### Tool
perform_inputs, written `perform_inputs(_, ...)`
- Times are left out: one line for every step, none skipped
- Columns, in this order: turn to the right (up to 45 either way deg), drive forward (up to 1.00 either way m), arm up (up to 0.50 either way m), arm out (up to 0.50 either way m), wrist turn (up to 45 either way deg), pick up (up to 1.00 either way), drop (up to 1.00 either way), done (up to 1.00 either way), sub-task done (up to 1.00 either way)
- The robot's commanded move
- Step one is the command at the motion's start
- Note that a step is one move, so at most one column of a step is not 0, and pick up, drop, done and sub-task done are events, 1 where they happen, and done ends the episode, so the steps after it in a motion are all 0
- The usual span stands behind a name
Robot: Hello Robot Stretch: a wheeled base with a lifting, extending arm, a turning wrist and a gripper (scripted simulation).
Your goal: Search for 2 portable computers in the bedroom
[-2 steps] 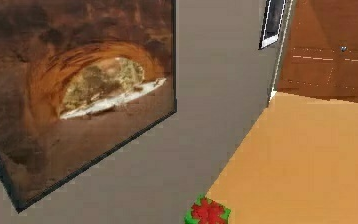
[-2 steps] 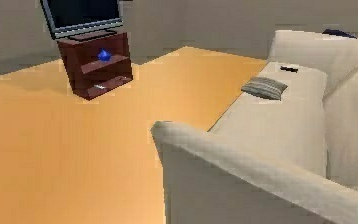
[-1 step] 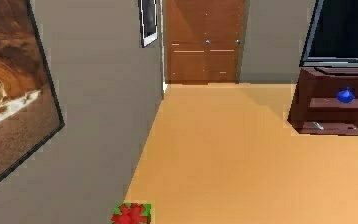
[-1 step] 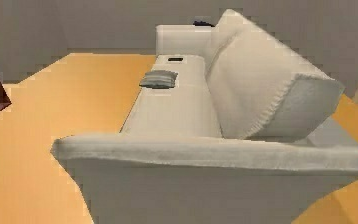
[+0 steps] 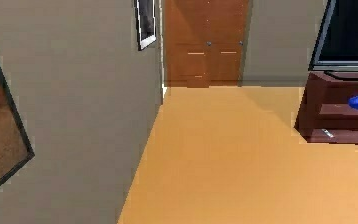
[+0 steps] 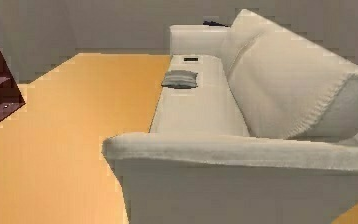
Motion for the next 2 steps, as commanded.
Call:
perform_inputs(-9.0, 0.0, 0.0, 0.0, 0.0, 0.0, 0.0, 0.0, 0.0)
perform_inputs(0.0, 0.6, 0.0, 0.0, 0.0, 0.0, 0.0, 0.0, 0.0)
